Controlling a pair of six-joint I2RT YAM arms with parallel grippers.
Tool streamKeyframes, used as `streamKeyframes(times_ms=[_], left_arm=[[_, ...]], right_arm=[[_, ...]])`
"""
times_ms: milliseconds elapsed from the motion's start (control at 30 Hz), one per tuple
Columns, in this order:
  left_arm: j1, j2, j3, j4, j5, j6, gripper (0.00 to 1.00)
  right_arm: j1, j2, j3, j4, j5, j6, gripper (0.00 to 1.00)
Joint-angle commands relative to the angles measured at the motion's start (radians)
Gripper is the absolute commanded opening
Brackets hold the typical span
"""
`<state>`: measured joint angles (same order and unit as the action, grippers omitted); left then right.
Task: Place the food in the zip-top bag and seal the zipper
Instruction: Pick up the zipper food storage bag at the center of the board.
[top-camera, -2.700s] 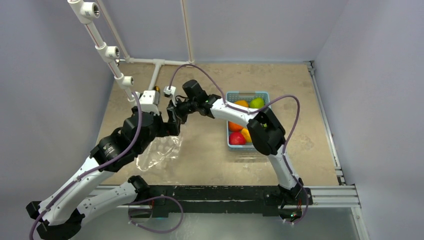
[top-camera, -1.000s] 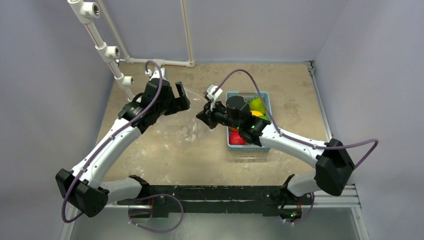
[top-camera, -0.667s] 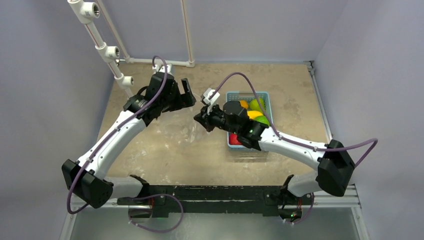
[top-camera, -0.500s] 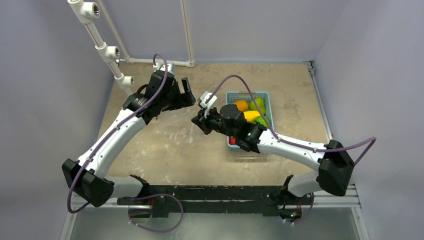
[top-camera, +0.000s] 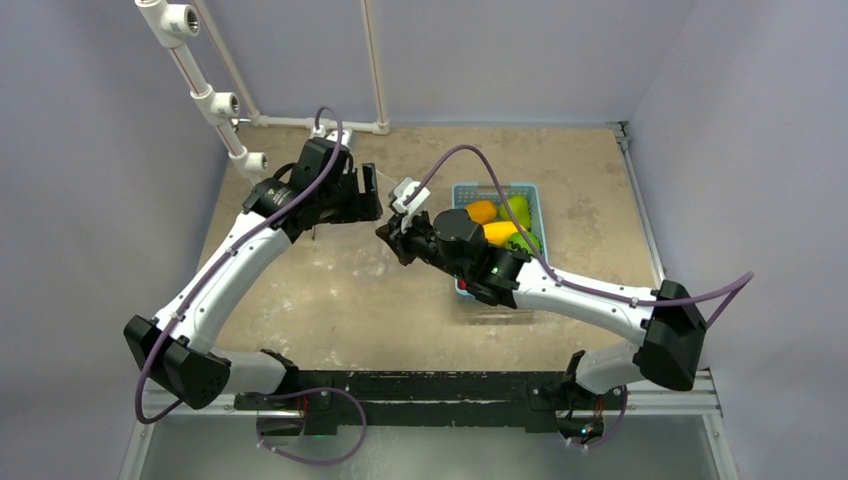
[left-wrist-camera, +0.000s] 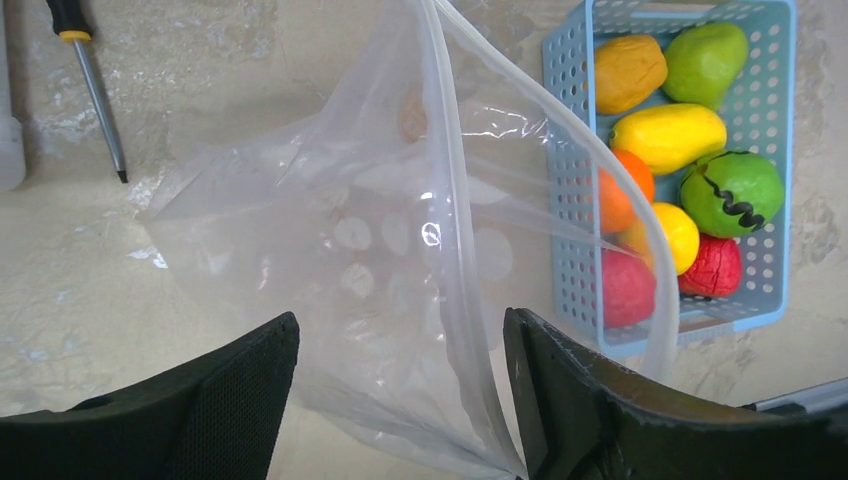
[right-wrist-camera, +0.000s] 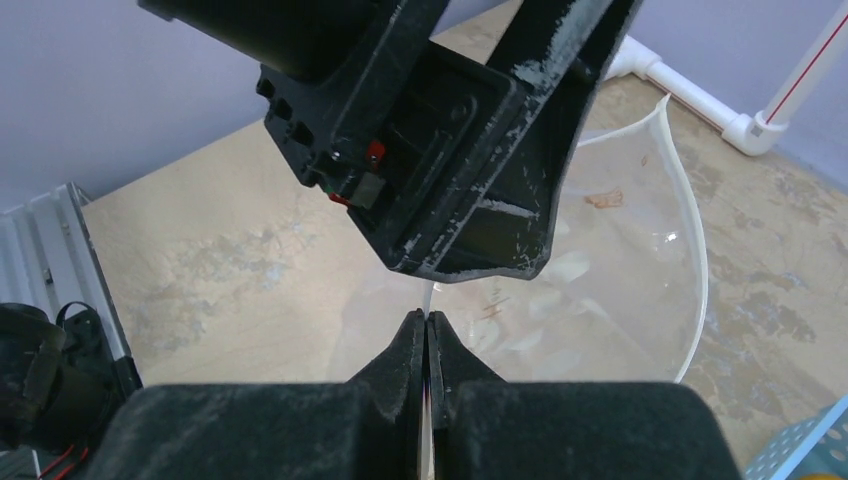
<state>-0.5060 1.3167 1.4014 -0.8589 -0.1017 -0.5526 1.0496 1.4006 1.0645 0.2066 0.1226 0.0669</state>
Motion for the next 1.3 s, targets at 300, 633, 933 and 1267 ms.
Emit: streamKeyframes(times_ms=[300,633,933,1267], left_arm=[[0.004,0.03,0.099,-0.085,-0.022,0.097,0.41],[0.004,0.016,0.08,-0.104,-0.075,0.124,0.0],[0.004,0.004,0.07,-0.121,-0.163,0.162,0.0],[0.004,-0.005,0.059,-0.116,-0.185,0.18,0.0]], right_arm=[[0.081,0.046,0.117,-0.041,0.161,-0.017,0.0],[0.082,0.062,0.137,-0.063,0.143,0.017,0.18],[0.082,0.022,0.228,-0.18,0.118,0.107,0.5],[0.08,0.113,0.439,-0.398,0.308,0.215,0.55]])
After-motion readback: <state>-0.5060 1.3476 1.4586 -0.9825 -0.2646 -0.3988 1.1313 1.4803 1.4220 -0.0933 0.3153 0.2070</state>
